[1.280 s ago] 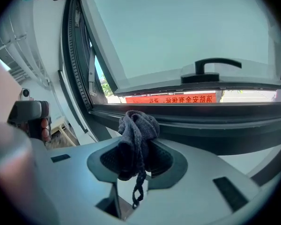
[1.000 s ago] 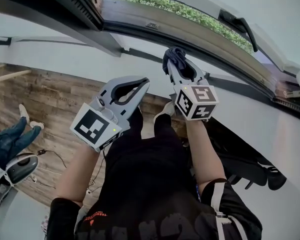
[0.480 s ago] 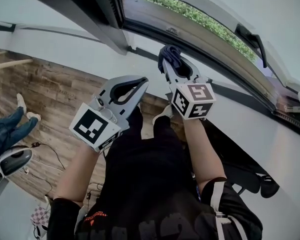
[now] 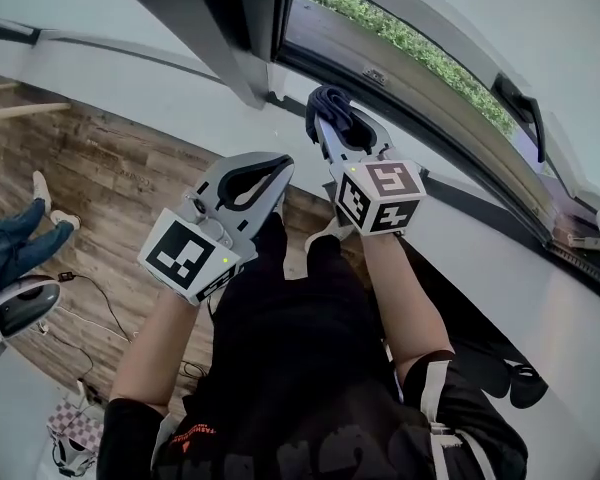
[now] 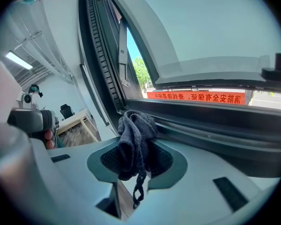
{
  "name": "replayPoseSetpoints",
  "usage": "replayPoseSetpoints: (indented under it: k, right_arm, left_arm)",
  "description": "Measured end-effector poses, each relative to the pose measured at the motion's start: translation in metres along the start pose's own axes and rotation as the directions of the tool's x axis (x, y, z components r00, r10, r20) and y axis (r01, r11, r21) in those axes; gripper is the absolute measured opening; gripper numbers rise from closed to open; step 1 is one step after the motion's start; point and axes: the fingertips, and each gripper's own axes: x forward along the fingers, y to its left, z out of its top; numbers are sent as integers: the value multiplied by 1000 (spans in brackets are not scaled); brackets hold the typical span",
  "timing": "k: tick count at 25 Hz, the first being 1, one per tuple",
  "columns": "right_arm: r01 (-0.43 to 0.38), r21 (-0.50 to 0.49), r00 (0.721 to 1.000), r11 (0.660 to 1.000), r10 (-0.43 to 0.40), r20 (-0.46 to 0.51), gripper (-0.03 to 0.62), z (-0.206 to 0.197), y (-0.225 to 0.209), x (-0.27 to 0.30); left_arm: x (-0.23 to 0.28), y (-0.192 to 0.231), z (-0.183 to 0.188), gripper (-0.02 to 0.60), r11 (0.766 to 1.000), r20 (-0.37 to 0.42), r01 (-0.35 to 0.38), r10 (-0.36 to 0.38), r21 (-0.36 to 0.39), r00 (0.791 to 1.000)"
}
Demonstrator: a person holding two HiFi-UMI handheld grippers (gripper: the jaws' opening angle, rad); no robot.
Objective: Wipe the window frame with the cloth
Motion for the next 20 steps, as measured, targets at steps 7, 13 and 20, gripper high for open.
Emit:
replayPoseSetpoints:
  k: [7, 13, 20]
  right_arm:
    - [-42, -19, 999, 999, 42, -17, 107, 8, 22, 23]
    - [-72, -35, 997, 997, 71, -27, 107, 13, 38, 37]
    - [-98, -40, 995, 994, 97, -35, 108, 16, 49, 49]
  left_arm:
    - [-12, 18, 6, 20, 999, 24, -32, 32, -10, 999]
    - [-19, 26, 9, 20, 998, 39, -52, 53, -18, 998]
    - [-23, 33, 13, 20, 998, 48, -67, 67, -17, 997]
